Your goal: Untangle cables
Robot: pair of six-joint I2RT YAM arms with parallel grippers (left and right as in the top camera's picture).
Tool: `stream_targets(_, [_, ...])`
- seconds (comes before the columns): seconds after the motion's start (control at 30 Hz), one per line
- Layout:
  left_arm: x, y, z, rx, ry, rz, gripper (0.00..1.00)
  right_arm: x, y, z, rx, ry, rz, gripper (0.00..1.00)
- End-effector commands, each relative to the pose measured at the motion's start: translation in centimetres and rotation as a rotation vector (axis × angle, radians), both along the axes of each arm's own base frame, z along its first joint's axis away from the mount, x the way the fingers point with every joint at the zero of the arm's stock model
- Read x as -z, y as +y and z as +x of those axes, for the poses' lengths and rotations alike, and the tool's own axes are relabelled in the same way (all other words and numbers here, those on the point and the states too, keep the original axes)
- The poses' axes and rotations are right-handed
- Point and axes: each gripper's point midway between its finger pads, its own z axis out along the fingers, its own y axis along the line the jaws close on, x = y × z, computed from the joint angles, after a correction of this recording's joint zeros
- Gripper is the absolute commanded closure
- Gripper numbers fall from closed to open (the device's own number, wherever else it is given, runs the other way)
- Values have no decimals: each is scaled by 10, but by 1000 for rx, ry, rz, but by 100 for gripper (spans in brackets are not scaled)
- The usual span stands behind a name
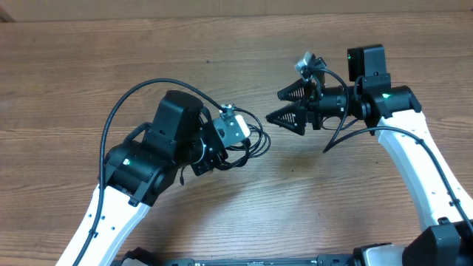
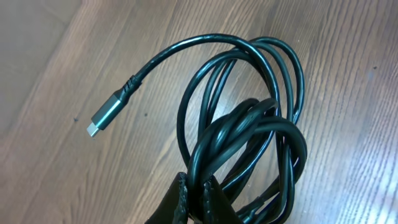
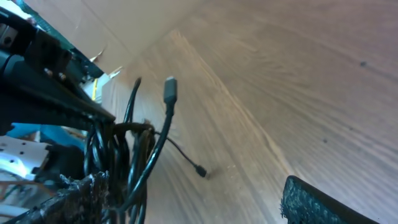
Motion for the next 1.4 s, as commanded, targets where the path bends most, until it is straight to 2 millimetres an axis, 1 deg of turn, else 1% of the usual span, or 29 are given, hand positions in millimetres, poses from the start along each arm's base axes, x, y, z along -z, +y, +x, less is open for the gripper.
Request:
stream_targets(0.0, [-20,-6,0,53,-75,-32,96,-9,1,-9,-15,-11,17,12])
stream_targets(0.07, [-22,-6,1,53,-85,-37,96,-8,0,-10,-15,2,15,12])
stream_targets(0.17, [-24,-7,3,53,-95,-41,96,-6,0,-13,-15,23,12,15])
stream_targets(0.43, [-20,-9,6,93,-114,-11,96,-7,0,-15,-5,78,24,16])
stream_targets(0.57, [-19,-17,5,148,-117,-27,96,-7,1,-16,-2,92,29,21])
stream_targets(0.8, [-12,-24,15,162,-120,-21,96,-5,1,-19,-3,119,25,22])
stream_targets(0.9, [-13,-26,20,162,-133,-28,96,-5,5,-23,-17,127,23,22])
stream_targets(1.17, [-21,-30,26,148,-165,-54,96,-3,31,-41,-99,114,6,23])
stream_targets(1.27, [-21,-29,27,119,-149,-67,96,4,34,-38,-80,102,-43,23])
stream_targets(1.37, [-21,-24,32,46,-130,-74,96,7,32,-32,-30,133,-61,22])
